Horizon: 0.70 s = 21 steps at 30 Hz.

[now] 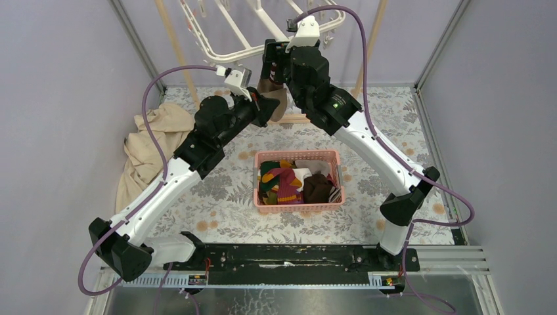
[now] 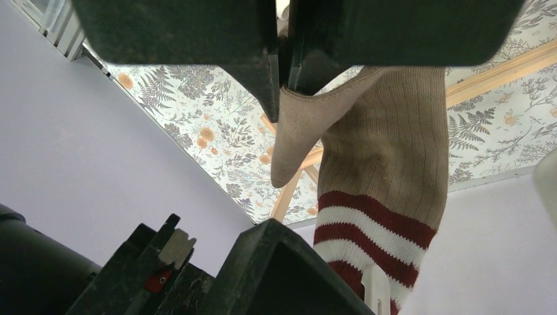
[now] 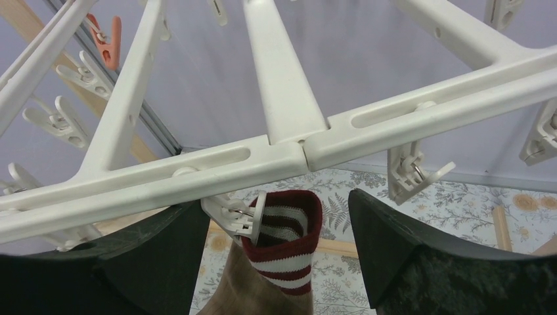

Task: Remove the socks clipped to the hanger
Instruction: Remove the sock from the hanger.

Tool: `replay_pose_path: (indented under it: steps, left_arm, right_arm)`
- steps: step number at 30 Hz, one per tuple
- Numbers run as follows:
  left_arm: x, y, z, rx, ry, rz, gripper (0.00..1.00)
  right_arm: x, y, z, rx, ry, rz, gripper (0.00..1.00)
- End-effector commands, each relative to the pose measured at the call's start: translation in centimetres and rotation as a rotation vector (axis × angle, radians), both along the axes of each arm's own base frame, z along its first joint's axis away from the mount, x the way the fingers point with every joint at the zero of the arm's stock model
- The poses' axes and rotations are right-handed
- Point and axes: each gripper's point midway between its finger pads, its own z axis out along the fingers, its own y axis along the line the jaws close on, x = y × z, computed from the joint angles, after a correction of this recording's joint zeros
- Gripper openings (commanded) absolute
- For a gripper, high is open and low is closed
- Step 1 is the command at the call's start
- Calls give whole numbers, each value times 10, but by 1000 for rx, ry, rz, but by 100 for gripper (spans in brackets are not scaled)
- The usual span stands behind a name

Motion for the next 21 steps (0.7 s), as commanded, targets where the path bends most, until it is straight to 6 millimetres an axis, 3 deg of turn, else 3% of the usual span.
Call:
replay_pose_path:
  steps: [1,10,16,21]
  left_arm:
    - [-3,3,18,-37,-47,-7,6]
    - [-3,3,15,-35,-40,-6,5]
    - [-4,4,14,-37,-37,-5,4]
    - [-4,5,15,-40,-36,-4,4]
  right_arm:
    - [0,-3,38,89,-84,0,81]
    - [-3,-2,45,108,-104,16,58]
    - [-5,-2,44,106,-107,28,19]
    - [-6,-2,43,103,-104,34,7]
